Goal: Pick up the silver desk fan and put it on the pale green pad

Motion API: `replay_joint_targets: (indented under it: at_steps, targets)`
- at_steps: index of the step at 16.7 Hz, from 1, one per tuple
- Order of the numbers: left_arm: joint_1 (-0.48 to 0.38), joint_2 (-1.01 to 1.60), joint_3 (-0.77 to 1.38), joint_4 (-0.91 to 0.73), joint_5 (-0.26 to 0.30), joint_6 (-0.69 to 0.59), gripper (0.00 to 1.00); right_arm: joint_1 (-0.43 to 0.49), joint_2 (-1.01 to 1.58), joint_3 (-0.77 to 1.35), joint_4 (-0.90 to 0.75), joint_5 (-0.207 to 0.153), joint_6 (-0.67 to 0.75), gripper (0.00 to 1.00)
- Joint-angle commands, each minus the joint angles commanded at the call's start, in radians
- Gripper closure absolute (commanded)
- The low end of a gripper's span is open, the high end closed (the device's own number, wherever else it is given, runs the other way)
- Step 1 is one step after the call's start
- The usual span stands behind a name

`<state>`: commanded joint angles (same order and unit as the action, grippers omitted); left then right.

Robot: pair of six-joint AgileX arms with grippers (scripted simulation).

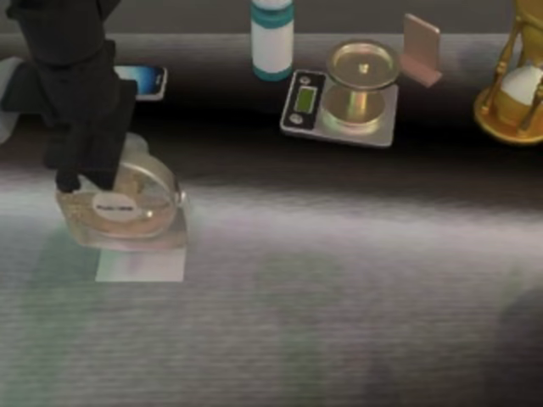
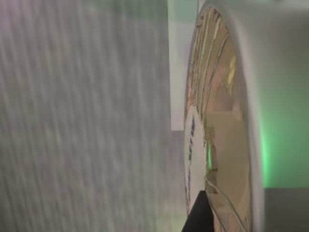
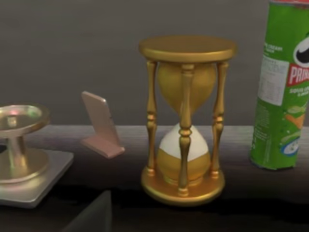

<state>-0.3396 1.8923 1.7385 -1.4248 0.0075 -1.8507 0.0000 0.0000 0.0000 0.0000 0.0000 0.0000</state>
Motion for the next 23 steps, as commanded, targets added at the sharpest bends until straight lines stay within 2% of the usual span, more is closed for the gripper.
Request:
replay_joint_targets:
  at_steps: [3, 8, 13, 17, 23]
  targets:
    - [0.013, -0.018, -0.028, 0.01, 0.0, -0.049, 1.0, 0.0, 0.0, 0.0, 0.0, 0.0, 0.0, 0.0]
    - [0.007, -0.014, -0.029, 0.012, 0.0, -0.045, 1.0, 0.0, 0.0, 0.0, 0.0, 0.0, 0.0, 0.0]
    - [0.016, -0.008, -0.14, 0.134, 0.0, -0.045, 1.0, 0.0, 0.0, 0.0, 0.0, 0.0, 0.0, 0.0]
    - [0.016, -0.006, -0.151, 0.144, 0.0, -0.045, 1.0, 0.0, 0.0, 0.0, 0.0, 0.0, 0.0, 0.0]
    - [0.016, -0.006, -0.151, 0.144, 0.0, -0.045, 0.55, 0.0, 0.0, 0.0, 0.0, 0.0, 0.0, 0.0]
